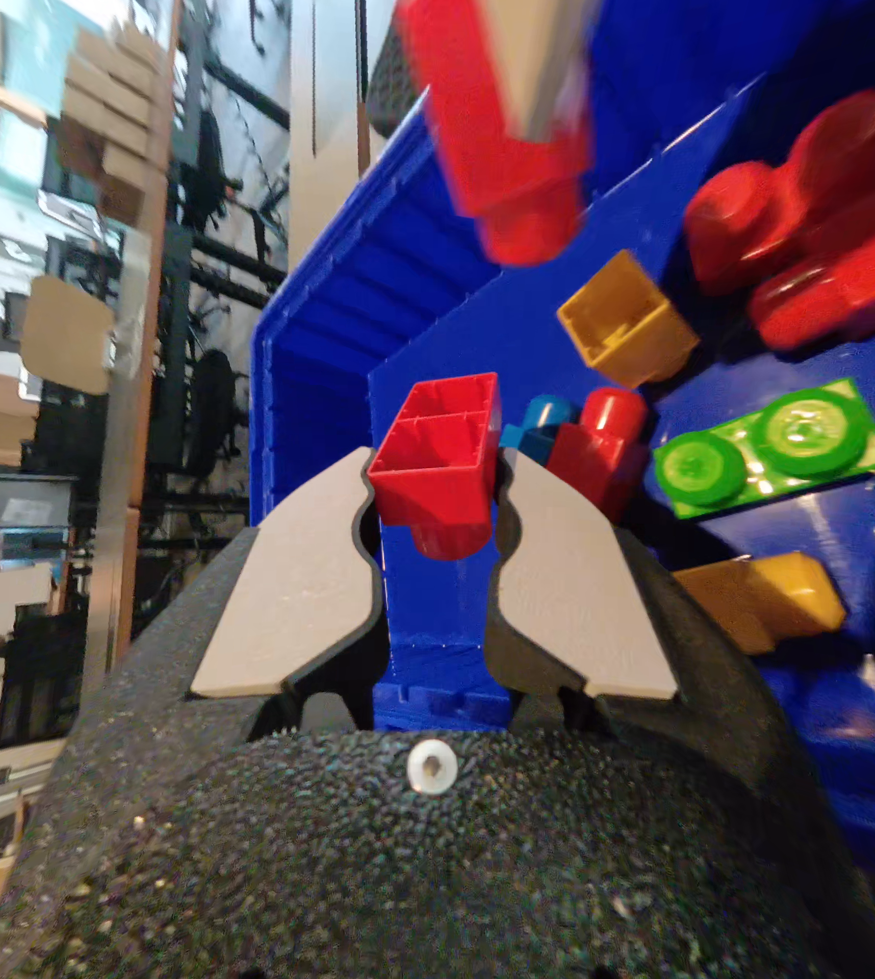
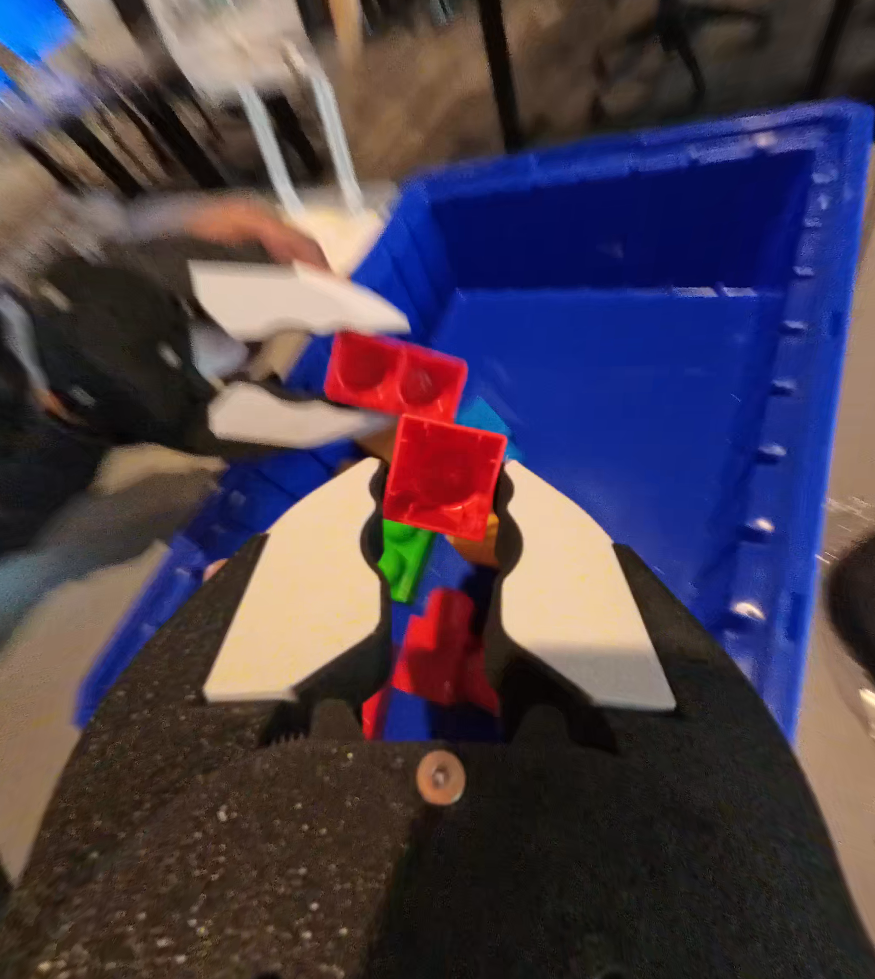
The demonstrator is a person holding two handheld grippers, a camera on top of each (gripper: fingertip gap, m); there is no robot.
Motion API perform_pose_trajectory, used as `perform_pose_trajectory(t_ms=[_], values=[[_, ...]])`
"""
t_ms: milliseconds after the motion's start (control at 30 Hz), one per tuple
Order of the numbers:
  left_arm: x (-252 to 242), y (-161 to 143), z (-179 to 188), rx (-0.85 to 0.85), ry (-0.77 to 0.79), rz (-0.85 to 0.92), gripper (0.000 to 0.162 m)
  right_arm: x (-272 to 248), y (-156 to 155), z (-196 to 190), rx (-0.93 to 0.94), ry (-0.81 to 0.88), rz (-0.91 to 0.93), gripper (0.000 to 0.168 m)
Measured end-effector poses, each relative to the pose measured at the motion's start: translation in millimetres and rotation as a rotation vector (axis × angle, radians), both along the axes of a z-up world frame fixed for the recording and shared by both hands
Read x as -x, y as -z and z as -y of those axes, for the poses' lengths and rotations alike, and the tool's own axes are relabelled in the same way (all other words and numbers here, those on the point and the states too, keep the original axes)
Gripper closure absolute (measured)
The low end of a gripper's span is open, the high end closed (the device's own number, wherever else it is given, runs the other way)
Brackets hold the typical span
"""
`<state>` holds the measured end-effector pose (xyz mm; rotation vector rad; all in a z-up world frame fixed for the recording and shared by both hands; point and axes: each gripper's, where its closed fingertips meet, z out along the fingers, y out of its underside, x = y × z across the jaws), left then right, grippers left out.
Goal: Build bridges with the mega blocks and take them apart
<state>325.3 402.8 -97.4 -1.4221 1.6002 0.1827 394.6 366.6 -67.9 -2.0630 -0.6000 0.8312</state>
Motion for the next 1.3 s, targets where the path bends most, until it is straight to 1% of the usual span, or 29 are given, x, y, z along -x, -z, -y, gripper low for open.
perform_pose_trajectory(t_ms=[33,100,200,267,333,400,533,667,767,867,933,967,1033,1067,1167,1233,1300], values=[[0,3,-7,0.033,-0.020,-0.022,0.122,-4,11,-1,0.008,0.008,0.111,0.129],[1,16,-16,0.167,-0.068,-0.075,0.121,-7,27,-3,0.023,0.011,0.286,0.128],[1,28,-30,0.309,-0.140,-0.078,0.120,-13,46,-7,0.041,0.023,0.465,0.130],[2,35,-34,0.398,-0.177,-0.067,0.118,-20,54,-10,0.058,0.048,0.539,0.116],[3,33,-38,0.407,-0.208,-0.004,0.113,-23,57,-12,0.059,0.058,0.565,0.107],[9,26,-40,0.398,-0.239,0.079,0.104,-25,54,-11,0.039,0.069,0.576,0.100],[31,6,-39,0.381,-0.282,0.269,0.091,-14,41,-4,0.014,0.044,0.517,0.098],[65,-21,-16,0.372,-0.255,0.449,0.094,14,17,13,-0.053,-0.014,0.456,0.101],[110,-41,12,0.289,-0.236,0.527,0.094,57,-6,38,-0.134,-0.116,0.411,0.103],[173,-62,47,0.167,-0.229,0.581,0.094,117,-27,76,-0.234,-0.260,0.386,0.106],[230,-71,68,0.105,-0.272,0.582,0.095,162,-35,107,-0.299,-0.375,0.378,0.106],[263,-75,77,0.084,-0.317,0.579,0.095,185,-36,123,-0.326,-0.433,0.372,0.107],[336,-80,96,0.072,-0.442,0.570,0.095,231,-33,156,-0.360,-0.550,0.346,0.108],[377,-80,106,0.081,-0.537,0.563,0.095,253,-27,172,-0.367,-0.610,0.330,0.108],[504,-83,139,0.064,-0.802,0.545,0.093,309,-3,211,-0.349,-0.756,0.286,0.109],[590,-88,165,0.021,-0.965,0.487,0.095,336,17,226,-0.325,-0.824,0.277,0.109],[676,-86,190,0.006,-1.130,0.393,0.095,356,32,230,-0.294,-0.849,0.262,0.109]])
